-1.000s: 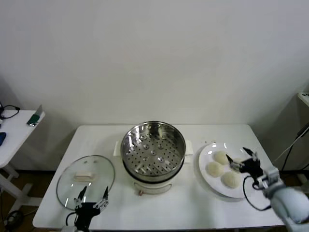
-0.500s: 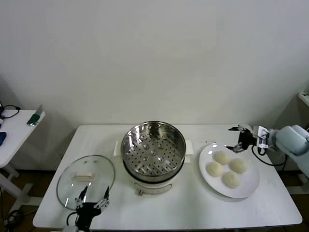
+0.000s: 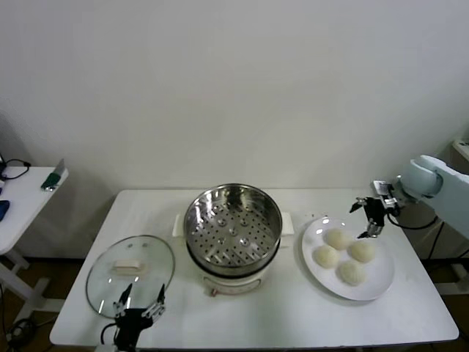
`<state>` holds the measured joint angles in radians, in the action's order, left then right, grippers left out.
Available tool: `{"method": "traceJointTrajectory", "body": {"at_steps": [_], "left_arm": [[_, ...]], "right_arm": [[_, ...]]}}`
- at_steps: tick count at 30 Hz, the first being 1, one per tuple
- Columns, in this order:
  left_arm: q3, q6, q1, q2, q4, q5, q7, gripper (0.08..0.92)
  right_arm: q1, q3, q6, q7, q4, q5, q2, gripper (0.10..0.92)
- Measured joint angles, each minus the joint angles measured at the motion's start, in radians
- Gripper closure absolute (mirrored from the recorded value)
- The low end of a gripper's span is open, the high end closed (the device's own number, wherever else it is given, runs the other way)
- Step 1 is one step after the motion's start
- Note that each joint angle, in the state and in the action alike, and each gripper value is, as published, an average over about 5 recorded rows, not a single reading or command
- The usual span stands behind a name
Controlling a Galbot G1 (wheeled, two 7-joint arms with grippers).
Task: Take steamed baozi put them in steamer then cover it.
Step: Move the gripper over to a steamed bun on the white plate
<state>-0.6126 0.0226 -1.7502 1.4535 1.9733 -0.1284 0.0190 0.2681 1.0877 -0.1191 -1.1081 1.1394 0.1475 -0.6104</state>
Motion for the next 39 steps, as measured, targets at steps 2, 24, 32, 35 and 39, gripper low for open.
{"method": "traceJointTrajectory", "body": {"at_steps": [2,24,32,35,39], "left_arm": [[-0.001,-0.001,0.000,0.000,-0.001,0.000,0.000,0.177],[-0.001,-0.008,-0.005,0.009,-0.007,0.002,-0.004,0.177],[-0.001,-0.009,-0.007,0.010,-0.007,0.003,-0.005,0.177],[-0.001,-0.010,-0.006,0.010,-0.010,0.004,-0.006,0.177],[-0.001,-0.011,-0.006,0.010,-0.013,0.004,-0.008,0.177]], "right_arm": [[-0.004,0.008,-0.005,0.003,-0.024,-0.004,-0.021,0.203],[-0.160,-0.073,-0.022,0.082,-0.196,-0.087,-0.181,0.203],[-0.200,-0.119,-0.019,0.109,-0.229,-0.129,-0.207,0.203],[-0.206,-0.132,-0.018,0.113,-0.238,-0.134,-0.215,0.203],[-0.207,-0.142,-0.020,0.116,-0.244,-0.137,-0.221,0.203]]}}
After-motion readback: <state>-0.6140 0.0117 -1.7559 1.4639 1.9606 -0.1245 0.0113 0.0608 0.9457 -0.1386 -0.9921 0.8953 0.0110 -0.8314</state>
